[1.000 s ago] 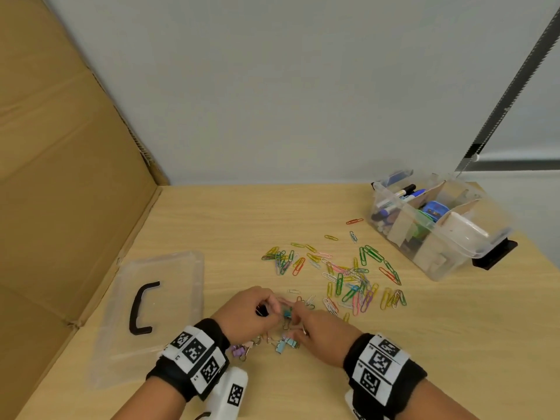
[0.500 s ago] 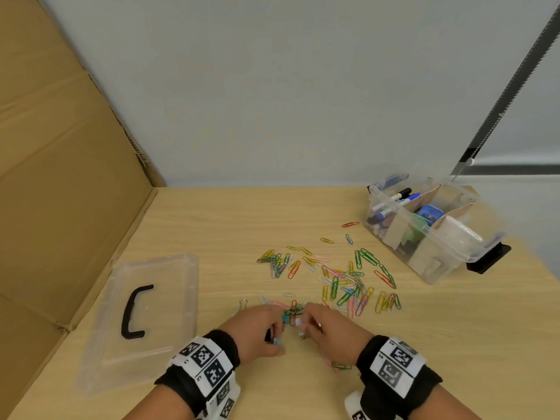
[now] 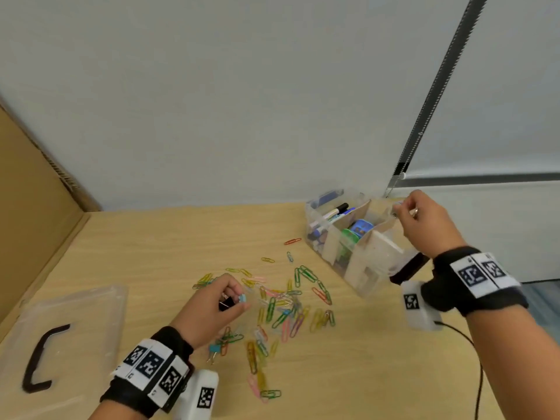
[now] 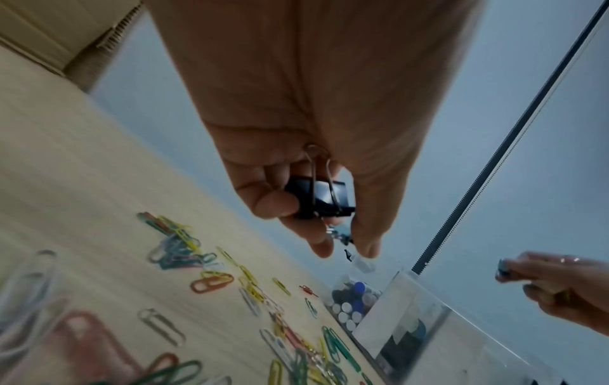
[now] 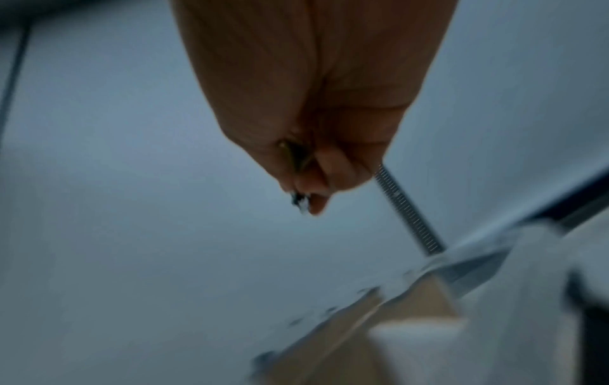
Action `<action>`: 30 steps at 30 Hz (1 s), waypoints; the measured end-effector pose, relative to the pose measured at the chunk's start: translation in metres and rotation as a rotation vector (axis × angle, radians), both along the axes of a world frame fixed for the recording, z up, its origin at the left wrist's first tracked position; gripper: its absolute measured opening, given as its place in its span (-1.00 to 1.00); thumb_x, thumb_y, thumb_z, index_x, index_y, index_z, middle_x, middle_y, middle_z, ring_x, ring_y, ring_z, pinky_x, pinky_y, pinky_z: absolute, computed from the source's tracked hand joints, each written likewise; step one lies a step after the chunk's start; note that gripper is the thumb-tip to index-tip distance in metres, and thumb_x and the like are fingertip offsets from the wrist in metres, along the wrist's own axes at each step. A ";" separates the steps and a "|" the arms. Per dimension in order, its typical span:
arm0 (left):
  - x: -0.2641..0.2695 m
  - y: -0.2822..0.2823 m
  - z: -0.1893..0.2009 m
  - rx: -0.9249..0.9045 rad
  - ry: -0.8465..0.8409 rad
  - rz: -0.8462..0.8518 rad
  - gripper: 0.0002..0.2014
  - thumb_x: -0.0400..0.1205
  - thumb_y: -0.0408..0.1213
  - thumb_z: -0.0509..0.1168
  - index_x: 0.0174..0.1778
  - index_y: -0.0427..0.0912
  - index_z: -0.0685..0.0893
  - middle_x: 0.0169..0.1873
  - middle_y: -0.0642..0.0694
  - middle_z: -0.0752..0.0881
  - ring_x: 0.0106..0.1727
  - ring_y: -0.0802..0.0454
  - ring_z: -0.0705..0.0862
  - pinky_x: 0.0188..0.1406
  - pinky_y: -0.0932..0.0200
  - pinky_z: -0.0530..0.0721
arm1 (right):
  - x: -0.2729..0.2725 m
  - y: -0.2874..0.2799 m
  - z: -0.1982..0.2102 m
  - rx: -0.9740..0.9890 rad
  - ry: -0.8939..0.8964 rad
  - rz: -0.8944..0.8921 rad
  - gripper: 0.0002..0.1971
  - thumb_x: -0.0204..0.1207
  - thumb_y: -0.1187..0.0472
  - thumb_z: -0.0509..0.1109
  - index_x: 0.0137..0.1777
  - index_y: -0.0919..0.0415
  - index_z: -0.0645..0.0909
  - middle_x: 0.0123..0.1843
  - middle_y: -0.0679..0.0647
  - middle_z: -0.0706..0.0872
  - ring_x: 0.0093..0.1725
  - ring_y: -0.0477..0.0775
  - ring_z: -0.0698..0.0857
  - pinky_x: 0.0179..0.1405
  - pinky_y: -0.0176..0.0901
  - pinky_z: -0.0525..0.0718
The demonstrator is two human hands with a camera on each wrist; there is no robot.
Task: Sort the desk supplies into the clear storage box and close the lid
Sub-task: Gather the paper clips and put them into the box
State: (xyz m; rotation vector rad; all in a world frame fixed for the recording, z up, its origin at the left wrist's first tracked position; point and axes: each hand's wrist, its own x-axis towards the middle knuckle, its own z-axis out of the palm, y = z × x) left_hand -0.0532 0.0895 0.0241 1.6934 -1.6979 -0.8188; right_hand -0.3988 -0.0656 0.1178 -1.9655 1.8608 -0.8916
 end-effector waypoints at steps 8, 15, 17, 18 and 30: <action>-0.047 -0.013 -0.001 0.014 -0.013 0.002 -0.88 0.58 -0.22 0.40 -0.09 -0.05 0.56 -0.21 0.04 0.63 -0.23 0.25 0.60 -0.25 0.46 0.51 | -0.023 -0.068 -0.023 0.360 0.590 0.150 -0.84 0.56 0.13 0.35 -0.10 0.22 0.52 0.10 0.24 0.71 -0.06 0.12 0.54 -0.08 -0.17 0.45; -0.070 -0.010 0.003 0.038 -0.011 0.012 -0.88 0.58 -0.16 0.38 -0.08 0.00 0.55 -0.17 0.02 0.64 -0.29 0.23 0.59 -0.31 0.41 0.51 | -0.055 -0.044 -0.047 0.084 0.304 0.084 -0.80 0.58 0.16 0.25 0.13 0.11 0.63 0.17 0.09 0.68 0.15 0.13 0.56 0.11 -0.02 0.57; -0.084 -0.010 0.008 0.033 -0.016 0.007 -0.87 0.58 -0.12 0.37 -0.05 0.02 0.54 -0.17 0.05 0.63 -0.25 0.23 0.60 -0.28 0.42 0.51 | -0.066 -0.029 -0.065 -0.053 0.264 -0.017 -0.70 0.59 0.15 0.25 0.28 0.17 0.57 0.29 0.12 0.63 0.26 0.20 0.49 0.24 0.08 0.54; -0.094 -0.013 0.012 0.025 -0.020 0.003 -0.86 0.58 -0.10 0.36 -0.05 0.05 0.53 -0.17 0.07 0.63 -0.24 0.24 0.60 -0.26 0.43 0.53 | -0.070 -0.022 -0.075 -0.046 0.223 -0.050 -0.63 0.61 0.11 0.22 0.38 0.17 0.50 0.37 0.13 0.59 0.32 0.23 0.46 0.31 0.10 0.50; -0.264 -0.161 0.072 -0.160 -0.509 -0.288 -0.78 0.65 -0.28 0.22 0.21 -0.16 0.48 0.17 -0.14 0.59 0.13 -0.12 0.60 0.14 -0.05 0.60 | -0.066 -0.013 -0.123 0.004 -0.300 0.018 -0.49 0.63 -0.12 -0.07 0.58 -0.13 0.07 0.46 0.21 0.50 0.41 0.23 0.47 0.33 0.16 0.48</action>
